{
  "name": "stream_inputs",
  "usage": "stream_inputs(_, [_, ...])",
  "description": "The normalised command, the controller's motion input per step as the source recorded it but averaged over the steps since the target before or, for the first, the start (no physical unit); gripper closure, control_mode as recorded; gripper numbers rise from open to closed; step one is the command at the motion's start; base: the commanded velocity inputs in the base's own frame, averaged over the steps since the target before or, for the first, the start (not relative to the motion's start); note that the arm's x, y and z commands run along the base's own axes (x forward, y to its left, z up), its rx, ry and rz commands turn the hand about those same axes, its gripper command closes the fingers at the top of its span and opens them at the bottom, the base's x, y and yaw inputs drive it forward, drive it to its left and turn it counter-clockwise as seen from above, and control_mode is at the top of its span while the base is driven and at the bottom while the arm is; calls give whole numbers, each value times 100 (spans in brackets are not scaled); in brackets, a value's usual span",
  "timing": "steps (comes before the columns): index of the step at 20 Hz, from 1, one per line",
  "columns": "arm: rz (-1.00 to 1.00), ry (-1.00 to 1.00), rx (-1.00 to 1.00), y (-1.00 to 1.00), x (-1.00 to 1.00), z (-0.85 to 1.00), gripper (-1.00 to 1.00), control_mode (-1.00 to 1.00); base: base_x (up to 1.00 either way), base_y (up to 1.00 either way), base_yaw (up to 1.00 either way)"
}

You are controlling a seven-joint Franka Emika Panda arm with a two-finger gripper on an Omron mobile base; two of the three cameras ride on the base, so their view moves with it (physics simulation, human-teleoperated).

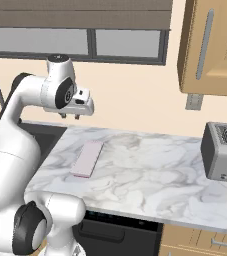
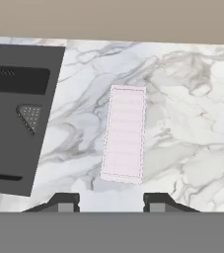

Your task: The ice cube tray has been filled with water. Take the tray and place it in the freezer to make ice. Close the freezer door after placing the tray.

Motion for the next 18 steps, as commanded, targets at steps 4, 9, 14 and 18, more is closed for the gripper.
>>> stream_inputs(4, [0,0,0,0,-12,-1,-100,-100,0,0,0])
stream_inputs(9, [-1,0,0,0,-30,-34,-100,-100,0,0,0])
stream_inputs(14, [-9,0,0,0,-37,-45,-100,-100,0,0,0])
stream_inputs(18, [-5,0,0,0,-13,-28,-100,-100,0,0,0])
